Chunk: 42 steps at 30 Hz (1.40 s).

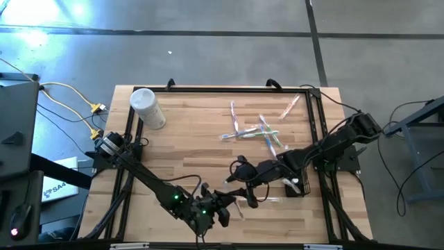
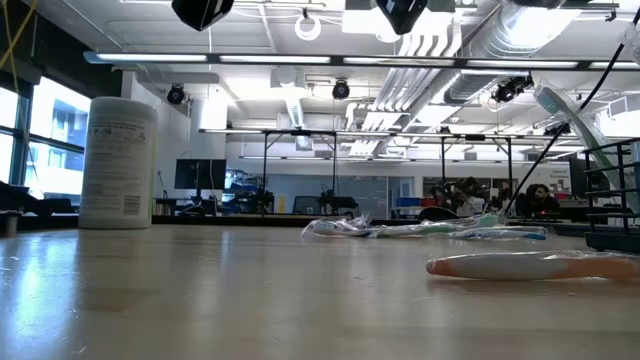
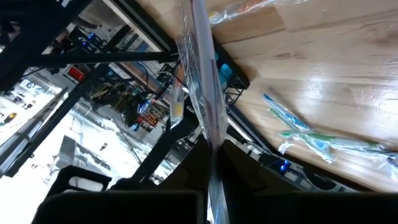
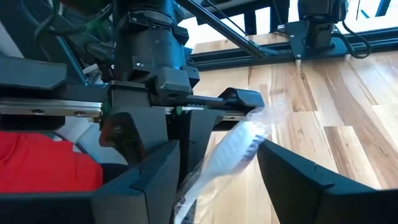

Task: Pick & Place toothbrushing station
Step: Put the bottom purple toothbrush into the black mesh organizer

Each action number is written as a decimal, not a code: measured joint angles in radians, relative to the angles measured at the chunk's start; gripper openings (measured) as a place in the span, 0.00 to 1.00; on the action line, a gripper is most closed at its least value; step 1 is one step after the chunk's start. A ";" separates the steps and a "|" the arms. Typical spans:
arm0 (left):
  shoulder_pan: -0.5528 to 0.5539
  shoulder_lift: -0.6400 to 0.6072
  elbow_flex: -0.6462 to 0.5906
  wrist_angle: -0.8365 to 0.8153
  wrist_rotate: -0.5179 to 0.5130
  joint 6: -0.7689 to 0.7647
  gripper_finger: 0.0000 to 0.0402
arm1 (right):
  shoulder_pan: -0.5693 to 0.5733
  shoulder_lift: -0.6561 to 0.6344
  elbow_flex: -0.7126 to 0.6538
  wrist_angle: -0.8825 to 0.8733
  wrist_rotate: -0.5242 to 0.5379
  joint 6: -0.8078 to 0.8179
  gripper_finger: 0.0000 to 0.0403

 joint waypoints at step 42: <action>-0.006 -0.012 0.028 -0.076 -0.102 -0.305 0.43 | 0.017 -0.094 0.000 -0.265 0.199 -0.028 0.04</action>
